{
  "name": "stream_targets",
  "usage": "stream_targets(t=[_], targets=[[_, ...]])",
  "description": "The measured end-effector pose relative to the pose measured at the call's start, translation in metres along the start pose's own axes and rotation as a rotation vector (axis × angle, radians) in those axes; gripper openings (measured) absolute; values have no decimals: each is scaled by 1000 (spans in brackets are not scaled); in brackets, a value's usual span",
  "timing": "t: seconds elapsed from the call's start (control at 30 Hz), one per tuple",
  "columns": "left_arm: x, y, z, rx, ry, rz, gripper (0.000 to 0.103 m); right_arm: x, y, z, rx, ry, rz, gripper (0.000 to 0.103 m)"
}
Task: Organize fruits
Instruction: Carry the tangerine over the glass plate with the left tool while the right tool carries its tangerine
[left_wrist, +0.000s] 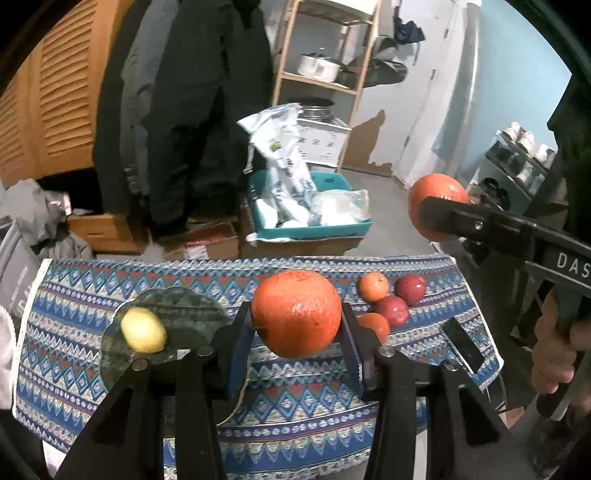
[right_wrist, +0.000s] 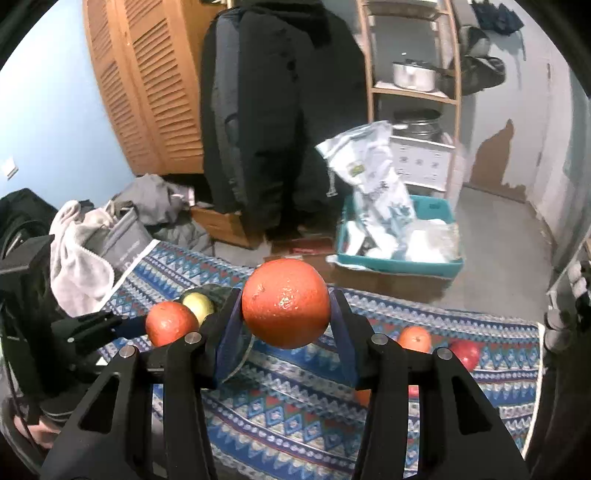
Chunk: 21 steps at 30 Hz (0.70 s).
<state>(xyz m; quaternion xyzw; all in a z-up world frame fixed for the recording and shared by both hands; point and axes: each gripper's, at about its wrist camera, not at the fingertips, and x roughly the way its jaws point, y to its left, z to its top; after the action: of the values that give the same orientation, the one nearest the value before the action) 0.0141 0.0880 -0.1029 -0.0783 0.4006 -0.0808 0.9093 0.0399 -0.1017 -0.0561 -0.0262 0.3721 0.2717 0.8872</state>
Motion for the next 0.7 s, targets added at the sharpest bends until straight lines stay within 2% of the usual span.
stream_targets(t=[0.43,0.7], targets=[[34,73,-34,-97,97,116,46,71,52,5,-45,94,76,46],[61,106,-53,-163,177,143,46,116,73,-4,-74,174,95,46]])
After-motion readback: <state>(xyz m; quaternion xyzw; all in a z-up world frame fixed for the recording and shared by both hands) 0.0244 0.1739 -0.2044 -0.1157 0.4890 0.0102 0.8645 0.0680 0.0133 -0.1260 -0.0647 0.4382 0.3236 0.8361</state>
